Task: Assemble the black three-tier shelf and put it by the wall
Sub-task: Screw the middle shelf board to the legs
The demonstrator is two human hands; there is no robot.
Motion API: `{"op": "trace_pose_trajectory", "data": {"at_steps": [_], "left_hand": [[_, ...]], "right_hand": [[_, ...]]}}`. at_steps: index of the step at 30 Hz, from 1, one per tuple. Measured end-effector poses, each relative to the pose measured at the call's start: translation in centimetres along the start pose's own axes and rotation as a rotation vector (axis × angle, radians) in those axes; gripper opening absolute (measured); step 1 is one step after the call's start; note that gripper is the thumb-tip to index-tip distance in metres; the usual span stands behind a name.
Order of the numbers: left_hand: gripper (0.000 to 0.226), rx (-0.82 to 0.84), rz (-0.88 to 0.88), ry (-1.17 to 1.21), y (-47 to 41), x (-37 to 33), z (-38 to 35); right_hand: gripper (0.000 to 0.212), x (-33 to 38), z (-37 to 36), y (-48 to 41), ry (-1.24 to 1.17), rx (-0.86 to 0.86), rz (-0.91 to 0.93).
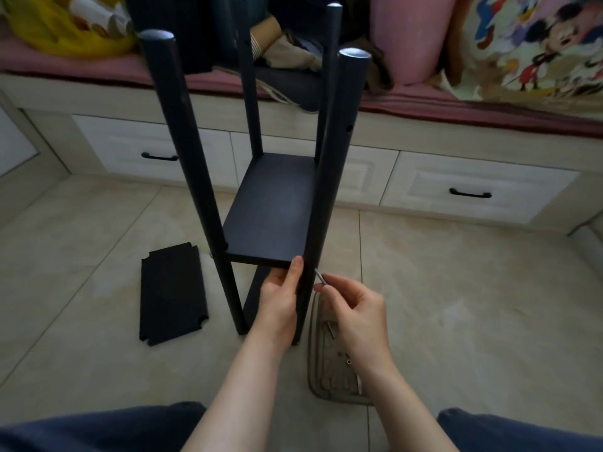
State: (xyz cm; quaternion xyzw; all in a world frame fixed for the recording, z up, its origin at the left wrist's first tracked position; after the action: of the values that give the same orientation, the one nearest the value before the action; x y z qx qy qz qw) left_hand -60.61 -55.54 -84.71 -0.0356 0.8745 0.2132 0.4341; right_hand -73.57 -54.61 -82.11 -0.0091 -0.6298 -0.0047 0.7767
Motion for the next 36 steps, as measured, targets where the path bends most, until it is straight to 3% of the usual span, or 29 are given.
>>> {"op": "trace_pose_trajectory", "data": {"at_steps": [17,32,36], "left_hand": [[0.054,0.046,-0.029,0.097,-0.6,0.7,0.0],[0.06,0.042,0.006,0.199,-1.4,1.3,0.0],[0.052,0.047,0.014,0.2,-1.5,1.5,0.1]], "right_hand": [[0.021,0.8,-0.7,-0.8,0.088,-0.003,0.032],[0.012,0.3,-0.6,-1.7,0.011,-0.003,0.001],[0.014,0.2,-0.5,-1.9,0.06,-0.013,0.028]]}}
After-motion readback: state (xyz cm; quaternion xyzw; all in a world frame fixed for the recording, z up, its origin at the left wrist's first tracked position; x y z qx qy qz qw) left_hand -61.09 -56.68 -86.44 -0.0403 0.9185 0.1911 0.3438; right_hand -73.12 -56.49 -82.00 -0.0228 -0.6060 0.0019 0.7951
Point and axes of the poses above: each hand's wrist, its own y-axis away from the middle knuckle, its own z-axis out of the back of the hand, x = y × z, the point moved 4 cm from there along -y, towards the middle knuckle, and after that the axes turned 6 degrees about y, right-handed, at the moved point
